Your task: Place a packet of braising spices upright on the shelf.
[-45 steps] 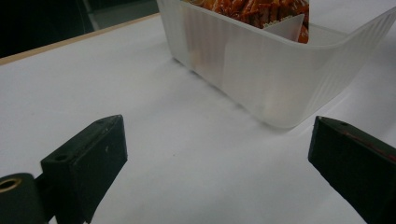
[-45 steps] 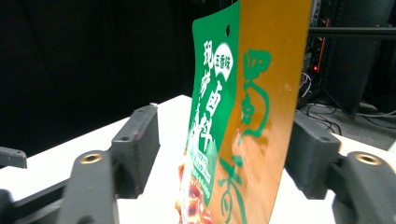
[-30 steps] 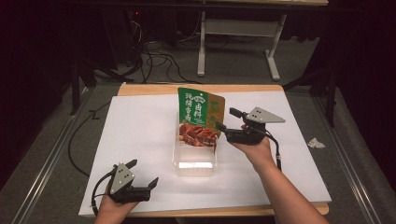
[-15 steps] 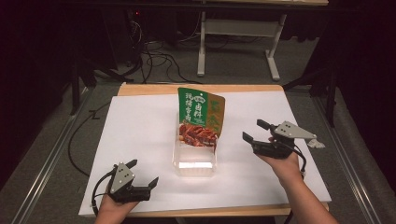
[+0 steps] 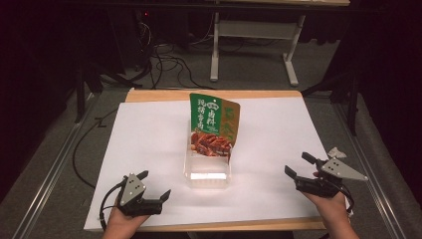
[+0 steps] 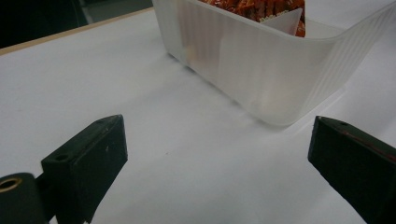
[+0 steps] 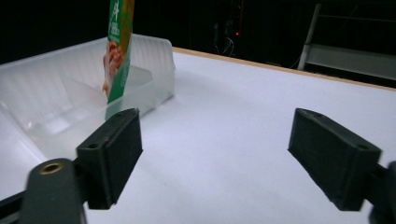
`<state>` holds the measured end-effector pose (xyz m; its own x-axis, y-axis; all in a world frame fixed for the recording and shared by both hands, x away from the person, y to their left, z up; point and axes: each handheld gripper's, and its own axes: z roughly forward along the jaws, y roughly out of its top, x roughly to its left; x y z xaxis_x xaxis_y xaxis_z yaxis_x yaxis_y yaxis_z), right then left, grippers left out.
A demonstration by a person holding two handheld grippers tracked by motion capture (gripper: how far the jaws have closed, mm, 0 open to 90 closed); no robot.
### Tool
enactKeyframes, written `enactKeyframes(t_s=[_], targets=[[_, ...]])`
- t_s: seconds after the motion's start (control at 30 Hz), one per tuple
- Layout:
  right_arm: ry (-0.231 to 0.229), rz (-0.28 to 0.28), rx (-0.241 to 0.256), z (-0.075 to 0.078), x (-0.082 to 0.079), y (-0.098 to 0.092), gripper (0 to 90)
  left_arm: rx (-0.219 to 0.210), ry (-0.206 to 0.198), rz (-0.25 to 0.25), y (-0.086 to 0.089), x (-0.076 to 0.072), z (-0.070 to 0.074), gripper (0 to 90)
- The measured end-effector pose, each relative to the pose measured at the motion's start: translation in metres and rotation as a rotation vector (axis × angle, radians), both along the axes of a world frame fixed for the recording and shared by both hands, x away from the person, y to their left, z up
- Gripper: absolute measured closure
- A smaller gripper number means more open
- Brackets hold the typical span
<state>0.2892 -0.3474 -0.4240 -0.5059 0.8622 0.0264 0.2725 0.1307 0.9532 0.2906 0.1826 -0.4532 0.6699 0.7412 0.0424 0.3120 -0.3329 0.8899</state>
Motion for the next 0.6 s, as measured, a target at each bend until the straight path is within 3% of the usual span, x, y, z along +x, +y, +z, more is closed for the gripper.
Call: enactKeyframes(t_s=[0.3,0.6], targets=[[0.015,0.011,-0.023,-0.0049,0.0077,0.0035,8.6,0.022,0.016,-0.013,-0.0047,0.0000,-0.0033,5.6],[0.023,-0.002,-0.025,-0.0062,0.0088,0.0025,6.2,0.010,0.006,-0.006,-0.0027,-0.0003,-0.0011,5.6]])
